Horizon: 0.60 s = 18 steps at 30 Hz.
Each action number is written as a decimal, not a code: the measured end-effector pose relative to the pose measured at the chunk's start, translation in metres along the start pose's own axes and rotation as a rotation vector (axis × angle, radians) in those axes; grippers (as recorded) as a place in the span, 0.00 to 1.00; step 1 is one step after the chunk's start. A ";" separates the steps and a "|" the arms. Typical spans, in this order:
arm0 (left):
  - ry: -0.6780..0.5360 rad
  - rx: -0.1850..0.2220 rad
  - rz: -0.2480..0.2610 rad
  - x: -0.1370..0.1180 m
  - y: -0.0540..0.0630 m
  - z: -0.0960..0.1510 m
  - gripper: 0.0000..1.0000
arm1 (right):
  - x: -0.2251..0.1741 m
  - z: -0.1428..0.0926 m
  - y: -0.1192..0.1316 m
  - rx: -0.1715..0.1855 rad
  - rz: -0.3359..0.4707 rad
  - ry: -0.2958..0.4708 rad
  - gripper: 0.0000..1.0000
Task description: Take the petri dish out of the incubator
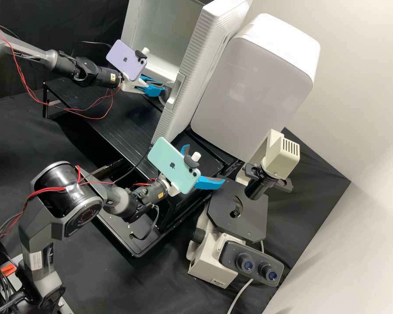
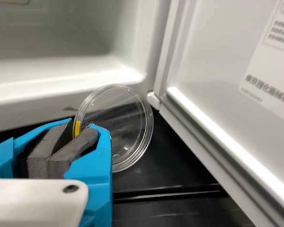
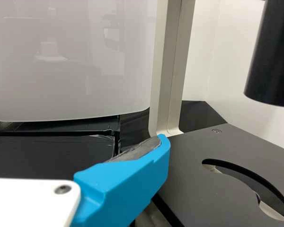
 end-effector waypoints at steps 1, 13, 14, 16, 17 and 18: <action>0.006 -0.011 -0.001 -0.002 0.000 -0.001 0.00 | 0.000 0.000 0.000 0.000 0.000 0.000 1.00; 0.005 -0.009 -0.035 -0.017 -0.006 -0.006 0.00 | 0.000 0.000 0.000 0.000 0.000 0.000 1.00; 0.004 -0.009 -0.036 -0.017 -0.006 -0.006 0.00 | 0.000 0.000 0.000 0.000 0.000 0.000 1.00; 0.000 -0.009 -0.041 -0.017 -0.007 -0.006 0.00 | 0.000 0.000 0.000 0.000 0.000 0.000 1.00; 0.002 -0.008 -0.044 -0.017 -0.008 -0.006 0.00 | 0.000 0.000 0.000 0.000 0.000 0.000 1.00; 0.002 -0.008 -0.045 -0.018 -0.008 -0.007 0.00 | 0.000 0.000 0.000 0.000 0.000 0.000 1.00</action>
